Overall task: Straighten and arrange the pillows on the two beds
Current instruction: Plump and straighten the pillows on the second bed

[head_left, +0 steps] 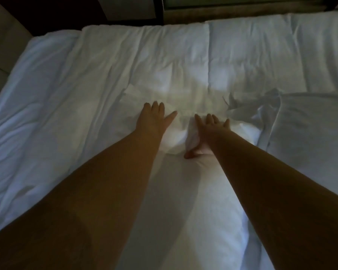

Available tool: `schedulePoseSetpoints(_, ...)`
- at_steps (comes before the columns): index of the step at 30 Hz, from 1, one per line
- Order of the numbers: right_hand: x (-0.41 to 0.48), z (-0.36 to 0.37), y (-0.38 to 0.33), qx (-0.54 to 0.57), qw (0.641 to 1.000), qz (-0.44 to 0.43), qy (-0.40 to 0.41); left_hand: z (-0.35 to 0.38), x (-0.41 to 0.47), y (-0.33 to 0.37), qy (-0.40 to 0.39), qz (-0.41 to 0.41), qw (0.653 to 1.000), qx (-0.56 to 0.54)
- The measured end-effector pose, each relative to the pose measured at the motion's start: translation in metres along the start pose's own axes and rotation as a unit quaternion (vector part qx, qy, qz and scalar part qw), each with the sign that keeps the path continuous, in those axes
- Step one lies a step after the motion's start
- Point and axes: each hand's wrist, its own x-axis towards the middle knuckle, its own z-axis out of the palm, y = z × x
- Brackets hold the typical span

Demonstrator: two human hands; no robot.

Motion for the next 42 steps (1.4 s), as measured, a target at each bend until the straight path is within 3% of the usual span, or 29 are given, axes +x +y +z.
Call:
schedulePoseSetpoints(6,0.020,0.032,0.002,-0.016,1.000,0.006,-0.019,0.023,0.023,0.033,-0.031,0.064,0.996,-0.051)
schedulePoseSetpoints(15,-0.017,0.029,-0.015,-0.043,0.999,0.007,-0.005,0.037,-0.019,0.043,0.020,0.023,0.984,-0.175)
schedulePoseSetpoints(20,-0.054,0.035,-0.030,-0.110,0.992,0.002,0.070,0.044,-0.066,0.054,0.043,-0.047,0.977,-0.202)
schedulePoseSetpoints(25,-0.106,0.025,-0.043,-0.135,0.983,0.019,0.123,0.030,-0.116,0.040,0.073,-0.049,0.976,-0.198)
schedulePoseSetpoints(32,-0.203,-0.045,-0.112,-0.145,0.958,-0.033,0.244,0.019,-0.217,-0.044,0.145,-0.084,0.969,-0.183)
schedulePoseSetpoints(39,-0.353,-0.109,-0.208,-0.100,0.942,-0.024,0.320,0.002,-0.397,-0.132,0.205,-0.125,0.957,-0.162)
schedulePoseSetpoints(42,-0.423,-0.126,-0.238,-0.125,0.930,-0.006,0.347,-0.004,-0.470,-0.147,0.332,-0.160,0.920,-0.134)
